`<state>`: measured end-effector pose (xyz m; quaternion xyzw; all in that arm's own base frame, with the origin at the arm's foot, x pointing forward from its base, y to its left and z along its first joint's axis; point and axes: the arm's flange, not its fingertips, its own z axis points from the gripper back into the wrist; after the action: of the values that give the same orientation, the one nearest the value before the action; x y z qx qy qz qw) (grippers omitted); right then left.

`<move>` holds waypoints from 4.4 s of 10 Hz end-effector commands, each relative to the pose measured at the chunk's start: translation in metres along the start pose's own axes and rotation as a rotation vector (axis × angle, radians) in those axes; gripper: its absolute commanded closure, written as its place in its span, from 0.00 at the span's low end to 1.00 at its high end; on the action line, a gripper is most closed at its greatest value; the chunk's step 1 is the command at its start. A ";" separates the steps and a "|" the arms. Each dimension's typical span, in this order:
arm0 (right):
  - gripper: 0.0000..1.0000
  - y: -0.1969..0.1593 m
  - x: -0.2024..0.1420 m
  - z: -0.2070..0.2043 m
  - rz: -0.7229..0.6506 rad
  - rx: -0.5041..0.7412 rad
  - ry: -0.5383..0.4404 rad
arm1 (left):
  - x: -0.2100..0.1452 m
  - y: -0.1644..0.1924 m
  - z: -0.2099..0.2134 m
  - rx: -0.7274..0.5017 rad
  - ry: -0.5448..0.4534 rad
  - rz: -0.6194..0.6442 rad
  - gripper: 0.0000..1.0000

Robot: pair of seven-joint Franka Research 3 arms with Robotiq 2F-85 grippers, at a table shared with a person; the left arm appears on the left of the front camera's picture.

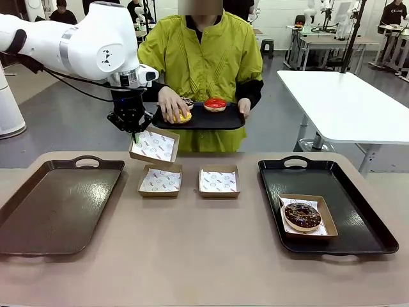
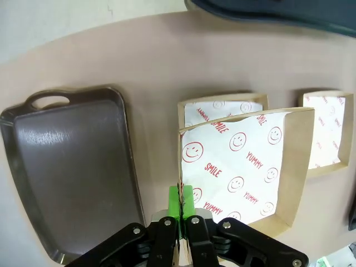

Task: Individually package the donuts and arrange them on the tray.
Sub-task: Place the picked Paper togo box on the Handle tray while simultaneously picking up another Paper togo box from the table with the other hand.

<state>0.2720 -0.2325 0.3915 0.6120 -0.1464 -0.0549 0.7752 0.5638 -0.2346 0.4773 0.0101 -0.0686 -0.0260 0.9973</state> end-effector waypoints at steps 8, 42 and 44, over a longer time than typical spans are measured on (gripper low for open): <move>0.00 0.006 -0.007 0.003 0.001 0.015 -0.024 | -0.008 -0.001 -0.001 0.005 0.007 -0.006 1.00; 0.00 0.149 0.121 -0.368 0.099 -0.736 0.166 | -0.159 0.165 0.043 -0.064 0.101 0.083 0.99; 0.00 0.149 0.121 -0.368 0.099 -0.736 0.166 | -0.159 0.165 0.043 -0.064 0.101 0.083 0.99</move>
<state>0.4809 0.1125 0.4794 0.2863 -0.0830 -0.0153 0.9544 0.4063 -0.0612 0.5001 -0.0213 -0.0171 0.0085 0.9996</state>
